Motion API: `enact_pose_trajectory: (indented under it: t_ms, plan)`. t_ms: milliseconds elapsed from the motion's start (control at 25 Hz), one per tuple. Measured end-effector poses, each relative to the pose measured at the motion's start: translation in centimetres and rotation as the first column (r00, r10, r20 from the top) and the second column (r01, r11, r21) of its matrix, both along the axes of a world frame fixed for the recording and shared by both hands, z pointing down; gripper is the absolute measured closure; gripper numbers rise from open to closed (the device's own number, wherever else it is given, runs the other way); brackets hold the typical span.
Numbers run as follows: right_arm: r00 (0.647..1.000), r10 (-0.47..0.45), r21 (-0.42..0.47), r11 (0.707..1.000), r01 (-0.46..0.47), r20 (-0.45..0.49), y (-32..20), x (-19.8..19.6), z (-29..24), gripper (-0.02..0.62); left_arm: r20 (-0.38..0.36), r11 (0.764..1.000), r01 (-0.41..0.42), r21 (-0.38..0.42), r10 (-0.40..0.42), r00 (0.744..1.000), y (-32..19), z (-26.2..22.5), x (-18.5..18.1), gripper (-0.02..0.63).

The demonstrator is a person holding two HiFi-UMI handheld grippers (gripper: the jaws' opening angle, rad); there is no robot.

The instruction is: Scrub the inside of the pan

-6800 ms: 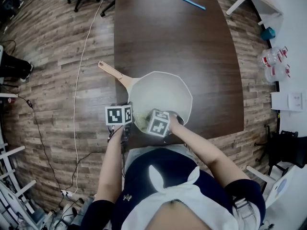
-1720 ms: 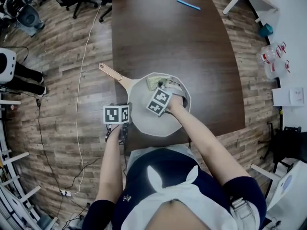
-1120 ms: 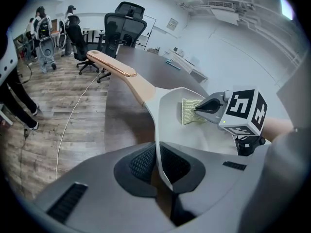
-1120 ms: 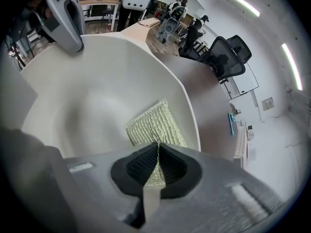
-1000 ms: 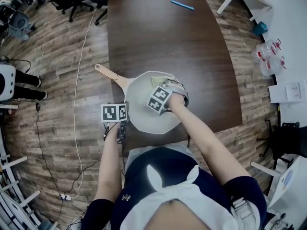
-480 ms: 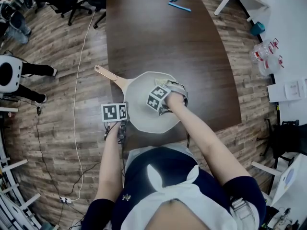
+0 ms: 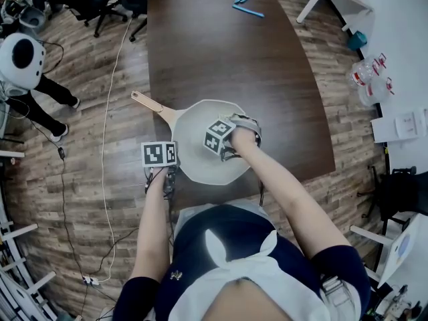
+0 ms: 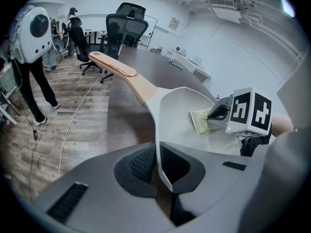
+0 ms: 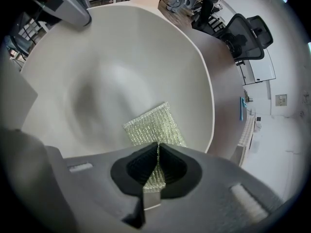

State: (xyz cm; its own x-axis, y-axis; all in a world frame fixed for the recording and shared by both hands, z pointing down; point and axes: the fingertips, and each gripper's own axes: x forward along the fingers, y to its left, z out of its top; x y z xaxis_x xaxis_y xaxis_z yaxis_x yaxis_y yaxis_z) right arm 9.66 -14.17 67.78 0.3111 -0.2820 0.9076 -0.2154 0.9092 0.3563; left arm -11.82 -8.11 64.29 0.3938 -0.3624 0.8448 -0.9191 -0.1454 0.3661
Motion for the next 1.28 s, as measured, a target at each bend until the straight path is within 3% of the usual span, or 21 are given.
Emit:
enact_pose_trajectory:
  t_ms: [880, 1280]
  plan:
    - [0.977, -0.068, -0.206, 0.978, 0.025, -0.201, 4.0, 1.9, 0.6, 0.586, 0.014, 1.000, 0.023, -0.018, -0.023, 1.000, 0.3, 0.2, -0.2, 0.591]
    - [0.980, -0.080, -0.247, 0.969, 0.033, -0.184, 5.6, 2.2, 0.6, 0.586, 0.018, 0.999, 0.038, -0.019, -0.038, 0.999, 0.2, 0.2, -0.3, 0.591]
